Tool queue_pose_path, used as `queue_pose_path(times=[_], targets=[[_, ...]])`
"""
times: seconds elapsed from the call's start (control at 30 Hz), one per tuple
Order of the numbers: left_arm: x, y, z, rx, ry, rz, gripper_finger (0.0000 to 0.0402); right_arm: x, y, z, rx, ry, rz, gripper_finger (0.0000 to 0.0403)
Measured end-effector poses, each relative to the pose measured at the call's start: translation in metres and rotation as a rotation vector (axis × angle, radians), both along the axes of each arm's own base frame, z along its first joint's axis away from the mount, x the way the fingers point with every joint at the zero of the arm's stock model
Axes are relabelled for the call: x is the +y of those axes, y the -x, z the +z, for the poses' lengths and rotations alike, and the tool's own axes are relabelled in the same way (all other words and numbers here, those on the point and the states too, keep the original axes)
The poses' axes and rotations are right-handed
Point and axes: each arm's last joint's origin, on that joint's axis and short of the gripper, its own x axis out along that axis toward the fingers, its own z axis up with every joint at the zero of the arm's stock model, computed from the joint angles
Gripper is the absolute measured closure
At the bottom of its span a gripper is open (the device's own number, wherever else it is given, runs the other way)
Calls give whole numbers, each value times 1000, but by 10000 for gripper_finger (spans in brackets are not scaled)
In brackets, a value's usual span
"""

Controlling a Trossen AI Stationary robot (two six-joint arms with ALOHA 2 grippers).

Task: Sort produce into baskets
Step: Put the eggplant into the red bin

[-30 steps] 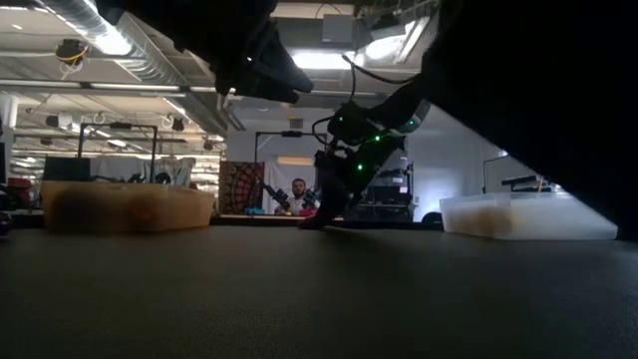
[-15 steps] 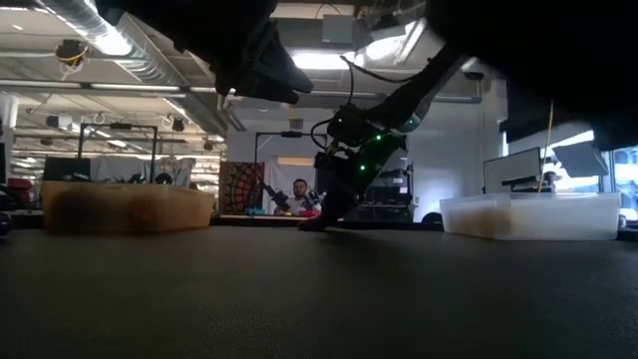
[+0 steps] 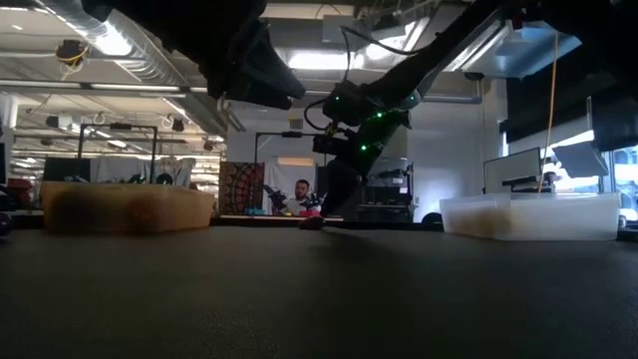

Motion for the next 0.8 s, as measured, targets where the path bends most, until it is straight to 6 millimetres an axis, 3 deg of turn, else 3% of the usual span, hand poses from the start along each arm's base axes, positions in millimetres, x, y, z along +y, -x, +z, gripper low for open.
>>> queue_pose_path(times=[0.13,0.27,0.37,0.63,0.8], targets=[[-10,4,-3,27,25,-17,172,21,-8,-1,28,30,23,399],[-18,9,-7,59,44,-27,172,31,-12,-1,64,130,-87,382],[-21,10,-8,66,44,-39,172,25,-9,0,71,157,-150,352],[-20,10,-8,68,37,-38,172,-8,0,1,-1,115,-227,218],[-15,8,-8,67,39,-19,172,-24,1,6,-116,29,-169,179]])
